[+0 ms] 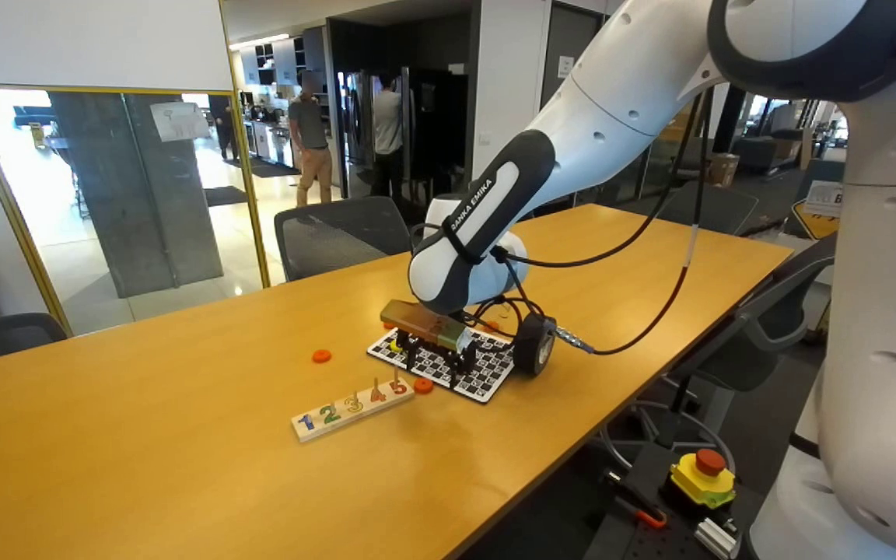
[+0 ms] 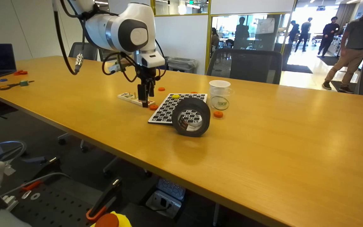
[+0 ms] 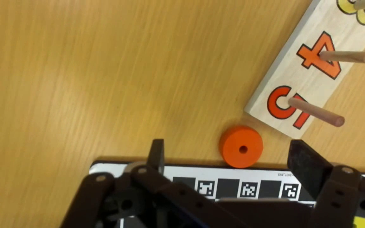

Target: Put the yellow circles into the white cup and the orange circles into the transparent cup.

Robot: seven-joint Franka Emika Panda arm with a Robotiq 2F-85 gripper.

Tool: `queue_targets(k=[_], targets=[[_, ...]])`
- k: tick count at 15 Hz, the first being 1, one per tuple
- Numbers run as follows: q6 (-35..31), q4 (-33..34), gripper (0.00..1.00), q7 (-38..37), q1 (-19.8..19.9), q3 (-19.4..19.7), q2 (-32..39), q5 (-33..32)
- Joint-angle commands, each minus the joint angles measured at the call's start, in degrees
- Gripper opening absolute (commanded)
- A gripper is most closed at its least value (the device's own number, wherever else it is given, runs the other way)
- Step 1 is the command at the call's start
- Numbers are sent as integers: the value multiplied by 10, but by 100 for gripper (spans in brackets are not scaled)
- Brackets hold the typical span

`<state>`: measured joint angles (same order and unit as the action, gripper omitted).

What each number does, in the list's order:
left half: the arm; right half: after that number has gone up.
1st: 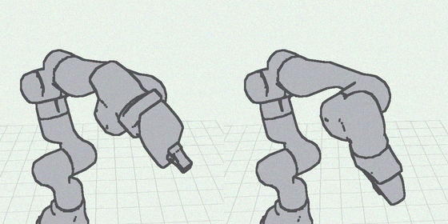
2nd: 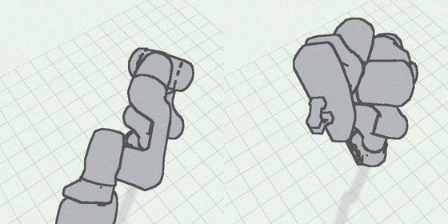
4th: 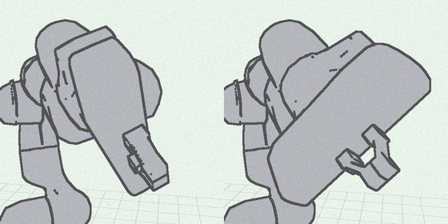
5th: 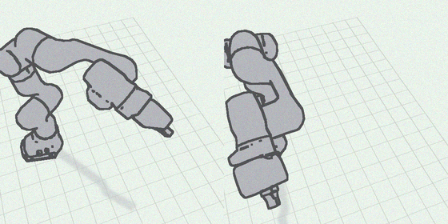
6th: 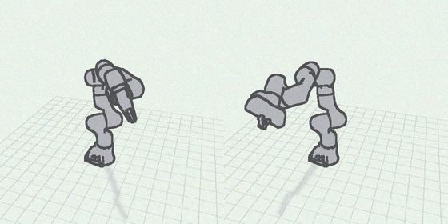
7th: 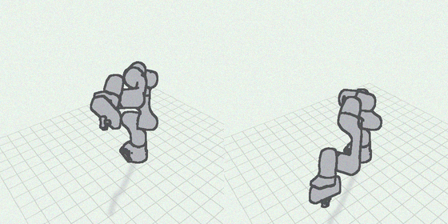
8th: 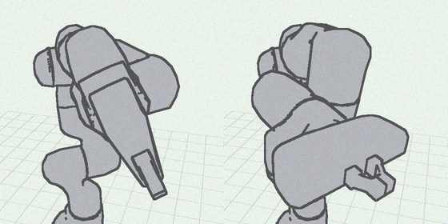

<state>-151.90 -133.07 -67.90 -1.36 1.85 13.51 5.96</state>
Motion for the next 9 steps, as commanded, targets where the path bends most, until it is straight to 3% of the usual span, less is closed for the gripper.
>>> queue_targets(k=[1,9], targets=[[31,44,100,-3,-11,5,32,12],[76,95,100,-19,-17,15,72,5]])
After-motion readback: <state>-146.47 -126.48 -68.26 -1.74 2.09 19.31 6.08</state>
